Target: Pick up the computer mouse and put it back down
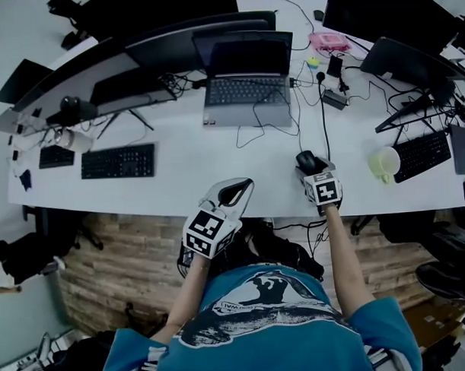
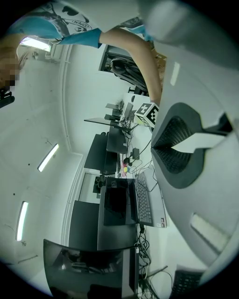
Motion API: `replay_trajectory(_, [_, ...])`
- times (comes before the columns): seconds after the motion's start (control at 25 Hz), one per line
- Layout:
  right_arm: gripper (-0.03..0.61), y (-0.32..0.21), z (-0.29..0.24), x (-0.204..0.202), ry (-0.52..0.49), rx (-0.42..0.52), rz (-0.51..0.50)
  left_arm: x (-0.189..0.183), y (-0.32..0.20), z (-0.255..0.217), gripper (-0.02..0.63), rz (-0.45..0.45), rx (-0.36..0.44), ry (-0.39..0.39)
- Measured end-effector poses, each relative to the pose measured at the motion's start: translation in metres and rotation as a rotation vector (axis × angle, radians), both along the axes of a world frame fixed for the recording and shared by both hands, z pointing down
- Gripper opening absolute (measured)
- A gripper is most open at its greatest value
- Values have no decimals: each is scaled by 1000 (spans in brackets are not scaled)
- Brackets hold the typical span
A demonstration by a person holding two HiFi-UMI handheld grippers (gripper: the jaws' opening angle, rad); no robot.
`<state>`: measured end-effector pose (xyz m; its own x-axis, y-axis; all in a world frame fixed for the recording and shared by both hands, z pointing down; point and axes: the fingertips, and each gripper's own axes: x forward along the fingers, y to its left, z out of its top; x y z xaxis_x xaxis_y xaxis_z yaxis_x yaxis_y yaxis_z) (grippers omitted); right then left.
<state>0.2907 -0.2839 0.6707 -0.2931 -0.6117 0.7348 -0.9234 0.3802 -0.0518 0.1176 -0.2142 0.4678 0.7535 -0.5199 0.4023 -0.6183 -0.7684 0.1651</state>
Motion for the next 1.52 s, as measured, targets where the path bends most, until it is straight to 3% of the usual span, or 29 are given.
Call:
replay_trajectory(0.36, [324, 0, -3, 0, -2, 34, 7, 1, 9, 6, 14, -8, -24, -18])
replay_trajectory(0.84, [330, 17, -73, -14, -191, 189, 81, -20, 15, 8, 14, 11, -34, -31])
replay_trajectory(1.12, [250, 54, -117, -65, -262, 256, 58, -37, 30, -1, 14, 47, -12, -28])
replay_trajectory(1.28, [173, 78, -140, -96, -298, 293, 69, -56, 46, -2, 14, 66, -4, -24])
replay_trajectory(1.52, [118, 113, -164, -144, -338, 329, 69, -88, 76, -9, 14, 94, 33, -1])
